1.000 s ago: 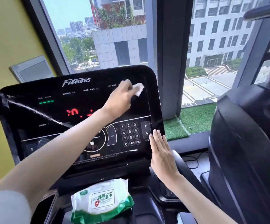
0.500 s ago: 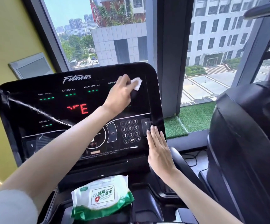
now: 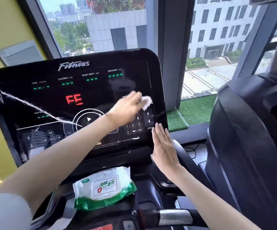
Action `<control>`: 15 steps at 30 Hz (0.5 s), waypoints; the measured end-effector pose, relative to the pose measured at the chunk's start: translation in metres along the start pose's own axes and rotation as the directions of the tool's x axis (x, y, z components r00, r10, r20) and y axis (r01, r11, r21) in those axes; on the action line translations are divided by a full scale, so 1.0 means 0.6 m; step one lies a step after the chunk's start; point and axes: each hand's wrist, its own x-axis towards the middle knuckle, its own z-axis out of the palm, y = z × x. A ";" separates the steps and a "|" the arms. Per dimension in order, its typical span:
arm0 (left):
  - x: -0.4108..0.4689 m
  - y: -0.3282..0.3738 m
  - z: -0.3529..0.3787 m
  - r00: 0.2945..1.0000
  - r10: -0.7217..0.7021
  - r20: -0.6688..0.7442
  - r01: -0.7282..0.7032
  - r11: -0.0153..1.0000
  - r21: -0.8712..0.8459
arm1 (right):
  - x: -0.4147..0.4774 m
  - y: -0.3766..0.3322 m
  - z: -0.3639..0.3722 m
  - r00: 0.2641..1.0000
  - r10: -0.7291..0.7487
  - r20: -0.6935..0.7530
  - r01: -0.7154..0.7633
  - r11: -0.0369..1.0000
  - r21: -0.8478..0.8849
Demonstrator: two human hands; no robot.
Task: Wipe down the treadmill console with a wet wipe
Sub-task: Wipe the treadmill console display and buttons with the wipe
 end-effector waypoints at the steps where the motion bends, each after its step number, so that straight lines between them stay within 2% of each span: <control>1: 0.012 -0.006 -0.007 0.987 -0.151 -0.055 0.148 0.988 -0.051 | -0.001 -0.002 0.001 1.000 -0.002 -0.002 0.002 1.000 -0.001; 3: 0.016 0.012 -0.008 0.914 -0.383 -0.133 0.360 0.918 -0.167 | -0.006 -0.004 0.003 1.000 0.003 0.000 -0.003 1.000 -0.002; 4: 0.011 0.033 0.002 0.905 -0.410 -0.117 0.381 0.901 -0.209 | -0.008 -0.004 0.005 1.000 0.010 0.003 -0.010 1.000 -0.004; 5: 0.000 0.058 0.018 0.940 -0.335 -0.056 0.318 0.926 -0.201 | -0.011 -0.003 0.007 1.000 0.018 0.006 -0.018 1.000 -0.009; 6: -0.016 0.083 0.031 0.985 -0.169 0.021 0.170 0.974 -0.152 | -0.014 -0.001 0.010 1.000 0.023 0.008 -0.023 1.000 -0.014; 8: -0.045 0.101 0.045 0.985 0.143 0.099 -0.139 0.989 -0.051 | -0.019 0.004 0.013 1.000 0.027 0.009 -0.027 1.000 -0.015; 9: -0.048 0.092 0.041 0.984 0.157 0.084 -0.153 0.987 -0.047 | -0.021 0.007 0.013 1.000 0.029 0.011 -0.029 0.999 -0.017; 11: -0.034 0.069 0.023 0.995 -0.083 0.058 0.090 0.986 -0.143 | -0.023 0.011 0.011 0.999 0.034 0.016 -0.034 0.999 -0.017; 12: -0.024 0.060 0.017 0.965 -0.261 -0.006 0.255 0.947 -0.196 | -0.024 0.012 0.011 0.999 0.037 0.020 -0.036 0.999 -0.009; 13: -0.016 0.058 0.013 0.904 -0.422 -0.063 0.396 0.885 -0.246 | -0.024 0.012 0.011 0.999 0.037 0.026 -0.037 0.999 0.003; 14: -0.014 0.065 0.012 0.866 -0.491 -0.097 0.453 0.851 -0.267 | -0.024 0.013 0.011 0.999 0.036 0.027 -0.037 0.999 0.014; 15: -0.014 0.076 0.018 0.887 -0.451 -0.096 0.417 0.874 -0.248 | -0.024 0.014 0.012 0.999 0.033 0.022 -0.034 0.999 0.024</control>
